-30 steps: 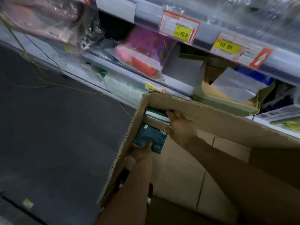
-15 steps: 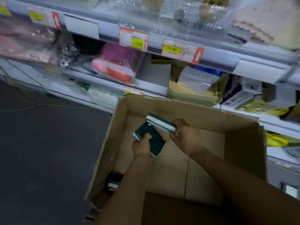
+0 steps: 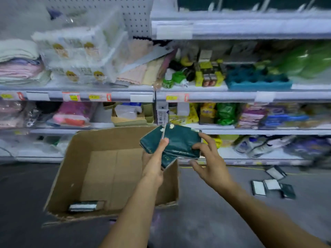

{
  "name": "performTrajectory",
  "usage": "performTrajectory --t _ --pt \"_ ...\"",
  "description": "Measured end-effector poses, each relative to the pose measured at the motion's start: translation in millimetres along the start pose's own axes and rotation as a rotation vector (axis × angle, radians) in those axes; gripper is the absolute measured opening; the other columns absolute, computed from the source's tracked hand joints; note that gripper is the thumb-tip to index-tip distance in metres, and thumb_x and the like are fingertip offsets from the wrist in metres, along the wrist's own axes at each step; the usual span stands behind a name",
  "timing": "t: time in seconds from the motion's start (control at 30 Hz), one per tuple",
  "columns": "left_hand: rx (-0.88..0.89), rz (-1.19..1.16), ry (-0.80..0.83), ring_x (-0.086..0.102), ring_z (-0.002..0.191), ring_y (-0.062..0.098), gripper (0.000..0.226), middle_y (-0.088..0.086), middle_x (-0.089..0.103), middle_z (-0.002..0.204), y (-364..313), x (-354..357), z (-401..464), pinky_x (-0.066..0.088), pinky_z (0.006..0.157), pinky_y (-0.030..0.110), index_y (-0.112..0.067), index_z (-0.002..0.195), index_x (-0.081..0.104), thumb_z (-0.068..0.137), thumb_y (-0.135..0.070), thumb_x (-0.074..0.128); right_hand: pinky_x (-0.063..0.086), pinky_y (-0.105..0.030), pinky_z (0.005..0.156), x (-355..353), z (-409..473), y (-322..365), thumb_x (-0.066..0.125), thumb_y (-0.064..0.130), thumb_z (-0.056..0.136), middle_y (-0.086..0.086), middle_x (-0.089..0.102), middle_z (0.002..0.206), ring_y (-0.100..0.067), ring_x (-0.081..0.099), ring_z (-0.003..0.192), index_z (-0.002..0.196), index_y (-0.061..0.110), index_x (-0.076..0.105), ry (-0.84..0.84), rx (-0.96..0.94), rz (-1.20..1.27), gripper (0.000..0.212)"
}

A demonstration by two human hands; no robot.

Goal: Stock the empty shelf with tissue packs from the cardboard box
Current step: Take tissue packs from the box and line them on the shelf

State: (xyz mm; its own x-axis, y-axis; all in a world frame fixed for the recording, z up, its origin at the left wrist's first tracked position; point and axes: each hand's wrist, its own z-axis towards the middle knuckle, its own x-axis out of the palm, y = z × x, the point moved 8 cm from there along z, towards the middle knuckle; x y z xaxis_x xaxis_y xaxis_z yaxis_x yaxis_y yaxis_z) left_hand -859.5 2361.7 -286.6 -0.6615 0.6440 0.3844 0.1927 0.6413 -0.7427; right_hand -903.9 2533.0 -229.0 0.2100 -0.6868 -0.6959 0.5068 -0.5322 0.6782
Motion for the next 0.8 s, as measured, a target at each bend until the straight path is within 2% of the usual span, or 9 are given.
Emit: performTrajectory --t 0.07,0.2,0.27,0.37,0.43,0.53,0.63,0.73,0.8 --pt "0.019 0.018 0.033 0.072 0.096 0.025 0.055 0.008 0.074 0.107 15.3 41.7 -25.0 0.060 0.075 0.037 -0.012 0.124 0.063 0.073 -0.022 0.082 0.045 -0.014 0.094 -52.2 -25.1 -9.9 0.081 0.034 0.076 0.008 0.022 0.152 0.002 0.040 0.123 0.126 0.024 0.044 -0.030 0.050 0.065 0.064" --pt "0.025 0.107 0.139 0.072 0.095 0.026 0.046 0.008 0.074 0.106 46.5 123.0 -71.6 0.060 0.078 0.040 -0.012 0.121 0.063 0.079 -0.015 0.080 0.047 -0.031 0.096 -154.5 -69.8 -52.7 0.059 0.057 0.087 0.012 0.044 0.138 -0.009 0.052 0.121 0.140 0.030 0.035 -0.177 0.395 0.392 0.065" --pt "0.013 0.192 0.234 0.072 0.097 0.026 0.046 0.008 0.074 0.107 60.8 165.4 -92.6 0.058 0.087 0.046 -0.012 0.120 0.064 0.078 -0.018 0.081 0.046 -0.026 0.092 -205.8 -83.2 -70.3 0.052 0.052 0.092 0.003 0.053 0.132 -0.011 0.055 0.116 0.138 0.021 0.042 -0.241 0.499 0.427 0.056" --pt "0.042 0.369 0.417 0.071 0.098 0.027 0.045 0.009 0.074 0.107 81.4 227.3 -122.3 0.056 0.090 0.047 -0.012 0.117 0.065 0.076 -0.020 0.082 0.046 -0.014 0.072 -268.0 -91.7 -83.4 0.068 0.041 0.087 0.000 0.064 0.112 -0.006 0.061 0.096 0.124 0.019 0.056 -0.180 0.551 0.381 0.045" --pt "0.070 0.456 0.508 0.071 0.097 0.027 0.056 0.007 0.075 0.105 93.8 265.1 -140.1 0.057 0.089 0.048 -0.013 0.115 0.065 0.066 -0.027 0.088 0.047 -0.016 0.067 -297.1 -96.8 -92.3 0.079 0.034 0.078 0.001 0.065 0.103 -0.008 0.063 0.090 0.120 0.023 0.058 -0.115 0.585 0.361 0.048" --pt "0.099 0.493 0.544 0.073 0.093 0.024 0.075 0.007 0.075 0.105 105.9 313.8 -155.0 0.059 0.083 0.041 -0.014 0.116 0.063 0.050 -0.037 0.093 0.051 -0.027 0.079 -335.2 -101.1 -109.7 0.086 0.023 0.071 -0.001 0.062 0.100 -0.015 0.063 0.091 0.117 0.022 0.061 -0.086 0.612 0.287 0.053" --pt "0.124 0.512 0.586 0.073 0.092 0.021 0.057 0.005 0.075 0.104 113.0 363.5 -165.2 0.059 0.079 0.037 -0.013 0.114 0.065 0.065 -0.032 0.087 0.053 -0.035 0.074 -370.4 -104.0 -136.0 0.086 0.017 0.070 -0.002 0.064 0.085 -0.019 0.063 0.080 0.097 0.015 0.068 -0.115 0.626 0.352 0.032" --pt "0.140 0.517 0.615 0.072 0.095 0.021 0.064 0.002 0.075 0.106 119.1 416.5 -164.2 0.059 0.083 0.038 -0.017 0.116 0.066 0.063 -0.051 0.081 0.050 -0.036 0.069 -408.6 -100.6 -168.8 0.088 0.019 0.067 -0.010 0.060 0.081 -0.023 0.061 0.075 0.093 -0.001 0.066 -0.166 0.660 0.431 0.040" --pt "0.186 0.534 0.587 0.070 0.101 0.022 0.063 0.000 0.073 0.110 117.2 453.3 -153.4 0.056 0.091 0.045 -0.022 0.115 0.066 0.068 -0.062 0.075 0.050 -0.030 0.061 -438.6 -91.7 -187.3 0.085 0.013 0.071 -0.010 0.061 0.082 -0.022 0.062 0.073 0.090 0.002 0.062 -0.209 0.661 0.474 0.031"
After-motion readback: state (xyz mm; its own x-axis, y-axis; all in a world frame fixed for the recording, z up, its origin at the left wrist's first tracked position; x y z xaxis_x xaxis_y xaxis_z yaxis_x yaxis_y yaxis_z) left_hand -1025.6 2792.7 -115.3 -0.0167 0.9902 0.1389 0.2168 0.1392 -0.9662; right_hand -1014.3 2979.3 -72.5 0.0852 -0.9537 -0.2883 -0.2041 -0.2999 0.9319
